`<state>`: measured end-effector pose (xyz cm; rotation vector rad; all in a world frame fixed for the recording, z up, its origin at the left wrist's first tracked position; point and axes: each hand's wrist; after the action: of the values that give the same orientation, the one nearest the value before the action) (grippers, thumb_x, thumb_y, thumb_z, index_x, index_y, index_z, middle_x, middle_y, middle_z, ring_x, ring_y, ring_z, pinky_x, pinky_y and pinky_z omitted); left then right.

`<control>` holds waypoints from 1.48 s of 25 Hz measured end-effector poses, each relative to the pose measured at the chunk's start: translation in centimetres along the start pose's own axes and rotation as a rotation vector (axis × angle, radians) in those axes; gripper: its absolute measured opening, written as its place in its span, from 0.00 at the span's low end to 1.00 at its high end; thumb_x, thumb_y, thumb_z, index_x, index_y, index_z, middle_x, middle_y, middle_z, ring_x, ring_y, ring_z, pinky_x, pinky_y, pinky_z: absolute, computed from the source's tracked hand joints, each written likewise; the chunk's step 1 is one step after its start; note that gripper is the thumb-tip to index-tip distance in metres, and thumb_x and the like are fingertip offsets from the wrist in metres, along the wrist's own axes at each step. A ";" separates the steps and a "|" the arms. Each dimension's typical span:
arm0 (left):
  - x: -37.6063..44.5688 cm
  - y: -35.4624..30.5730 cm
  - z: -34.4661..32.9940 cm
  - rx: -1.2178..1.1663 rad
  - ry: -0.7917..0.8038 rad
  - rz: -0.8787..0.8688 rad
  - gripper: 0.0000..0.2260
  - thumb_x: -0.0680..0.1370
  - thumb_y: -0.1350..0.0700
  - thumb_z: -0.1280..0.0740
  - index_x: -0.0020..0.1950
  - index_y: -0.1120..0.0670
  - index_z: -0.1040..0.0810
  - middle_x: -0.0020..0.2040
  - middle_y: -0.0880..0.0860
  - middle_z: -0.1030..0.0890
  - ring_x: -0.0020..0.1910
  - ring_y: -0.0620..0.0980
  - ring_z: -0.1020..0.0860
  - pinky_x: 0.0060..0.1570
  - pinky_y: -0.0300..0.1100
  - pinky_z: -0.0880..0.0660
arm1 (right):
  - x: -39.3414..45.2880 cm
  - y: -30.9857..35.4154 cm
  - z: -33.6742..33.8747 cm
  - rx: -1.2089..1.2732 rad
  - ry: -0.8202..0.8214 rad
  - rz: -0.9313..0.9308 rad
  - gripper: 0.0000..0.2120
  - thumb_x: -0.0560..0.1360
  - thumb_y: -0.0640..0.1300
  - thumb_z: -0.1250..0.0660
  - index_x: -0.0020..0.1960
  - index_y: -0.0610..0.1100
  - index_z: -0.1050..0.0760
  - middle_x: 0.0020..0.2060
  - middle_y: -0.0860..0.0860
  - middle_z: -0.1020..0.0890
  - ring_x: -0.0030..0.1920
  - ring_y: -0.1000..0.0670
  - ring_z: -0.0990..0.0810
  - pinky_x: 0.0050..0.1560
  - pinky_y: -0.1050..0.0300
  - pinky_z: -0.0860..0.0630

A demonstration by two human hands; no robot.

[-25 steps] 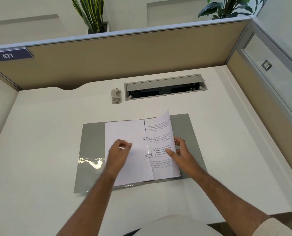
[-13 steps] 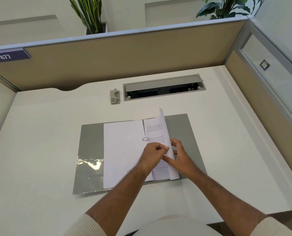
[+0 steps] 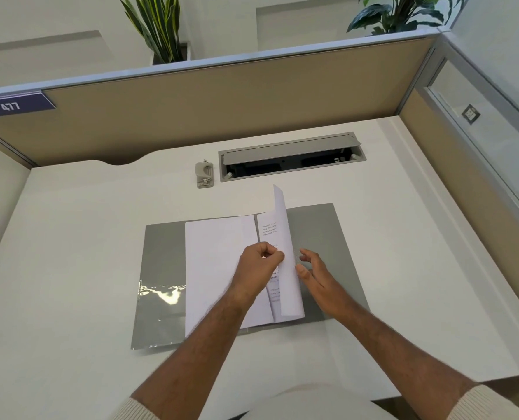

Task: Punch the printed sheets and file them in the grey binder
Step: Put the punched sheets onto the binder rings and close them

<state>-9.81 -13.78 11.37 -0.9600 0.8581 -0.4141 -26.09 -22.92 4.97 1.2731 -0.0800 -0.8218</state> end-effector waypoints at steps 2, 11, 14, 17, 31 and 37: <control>-0.3 -0.4 1.1 -0.011 -0.035 -0.020 0.08 0.81 0.56 0.31 0.49 0.61 0.18 0.44 0.53 0.17 0.42 0.46 0.21 0.44 0.40 0.23 | -0.1 0.0 -0.1 -0.026 -0.006 -0.013 0.27 0.82 0.64 0.45 0.79 0.58 0.44 0.74 0.58 0.34 0.68 0.58 0.29 0.68 0.57 0.32; -1.2 1.0 7.7 -0.138 -0.230 -0.020 0.10 0.79 0.58 0.33 0.38 0.53 0.26 0.35 0.48 0.27 0.36 0.47 0.31 0.39 0.44 0.33 | -0.2 0.2 -0.1 -0.043 -0.005 -0.017 0.24 0.84 0.60 0.43 0.77 0.57 0.41 0.73 0.55 0.33 0.64 0.57 0.25 0.66 0.58 0.33; -1.2 2.7 9.8 -0.181 -0.310 0.019 0.08 0.77 0.56 0.33 0.38 0.52 0.25 0.36 0.50 0.27 0.37 0.50 0.31 0.37 0.44 0.34 | -0.3 0.4 -0.2 -0.050 0.002 -0.022 0.24 0.84 0.59 0.43 0.78 0.56 0.41 0.74 0.54 0.33 0.64 0.56 0.25 0.66 0.57 0.32; -1.2 4.6 11.5 -0.199 -0.367 0.056 0.05 0.77 0.56 0.33 0.41 0.52 0.24 0.38 0.54 0.28 0.40 0.51 0.32 0.37 0.45 0.36 | -0.3 0.6 -0.2 -0.042 0.000 -0.021 0.23 0.84 0.58 0.43 0.77 0.56 0.41 0.74 0.54 0.33 0.62 0.58 0.24 0.66 0.57 0.32; 0.0 13.3 14.1 -0.062 -0.401 0.272 0.11 0.80 0.56 0.32 0.39 0.56 0.28 0.36 0.54 0.28 0.38 0.54 0.31 0.38 0.46 0.36 | -0.2 0.7 -0.6 -0.081 -0.013 -0.028 0.24 0.84 0.58 0.41 0.77 0.55 0.40 0.72 0.54 0.32 0.63 0.56 0.22 0.69 0.53 0.30; 0.2 14.3 13.4 0.169 -0.454 0.225 0.15 0.77 0.54 0.25 0.61 0.54 0.23 0.59 0.53 0.21 0.58 0.55 0.21 0.59 0.49 0.24 | 0.4 -0.3 -0.9 -0.205 0.009 -0.040 0.29 0.81 0.53 0.33 0.78 0.53 0.42 0.73 0.54 0.34 0.68 0.52 0.26 0.70 0.48 0.28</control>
<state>0.12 0.99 3.07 -0.7499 0.5000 -0.0649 -25.45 -22.44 4.26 1.0876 0.0369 -0.8367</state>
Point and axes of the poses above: each hand's wrist, its own x-axis towards the middle knuckle, its own z-axis out of the back of the hand, y = z × x
